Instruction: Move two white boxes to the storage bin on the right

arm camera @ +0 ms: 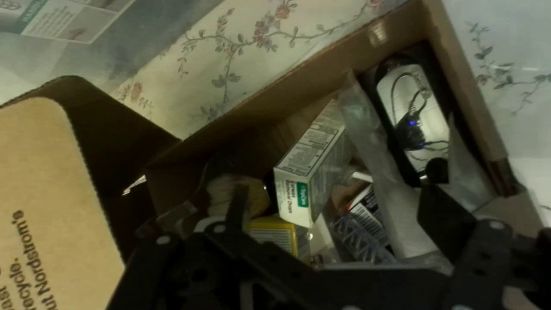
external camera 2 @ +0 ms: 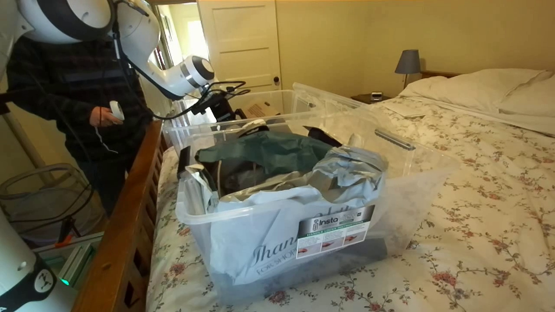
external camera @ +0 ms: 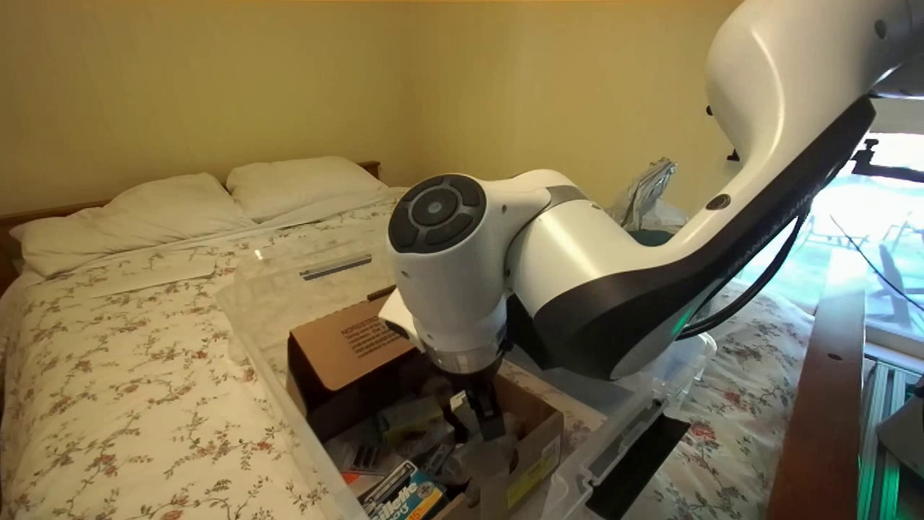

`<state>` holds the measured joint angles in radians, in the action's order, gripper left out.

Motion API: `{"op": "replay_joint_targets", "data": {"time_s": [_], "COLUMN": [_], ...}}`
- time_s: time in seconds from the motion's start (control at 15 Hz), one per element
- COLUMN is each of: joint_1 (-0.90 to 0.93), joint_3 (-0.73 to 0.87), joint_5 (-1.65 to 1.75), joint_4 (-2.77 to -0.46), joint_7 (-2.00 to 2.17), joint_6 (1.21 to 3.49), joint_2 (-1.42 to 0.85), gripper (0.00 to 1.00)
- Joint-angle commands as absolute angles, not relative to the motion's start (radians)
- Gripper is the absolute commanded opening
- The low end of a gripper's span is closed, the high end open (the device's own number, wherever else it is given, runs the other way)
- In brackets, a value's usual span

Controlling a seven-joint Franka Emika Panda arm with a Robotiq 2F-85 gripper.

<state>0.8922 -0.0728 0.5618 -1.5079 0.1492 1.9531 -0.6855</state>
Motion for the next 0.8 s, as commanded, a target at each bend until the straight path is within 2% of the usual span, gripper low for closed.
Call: {"op": "replay_joint_targets", "data": {"time_s": [0.0,0.13,0.47,0.73], "joint_1": [0.849,0.841,0.851,0.856], "joint_3": [-0.124,-0.129,-0.094,-0.086], "joint_5": [0.472,0.455,0.5,0.504], "joint_4": [-1.4,-1.38,-1.331,-1.358], "joint_7": [0.087,0.089,0.11,0.119], "joint_6": [1.903,1.93,1.945,1.933], "joint_2": [-0.765,-0.787,-0.822,-0.808], "gripper": [0.97,0.95,1.0,1.0]}}
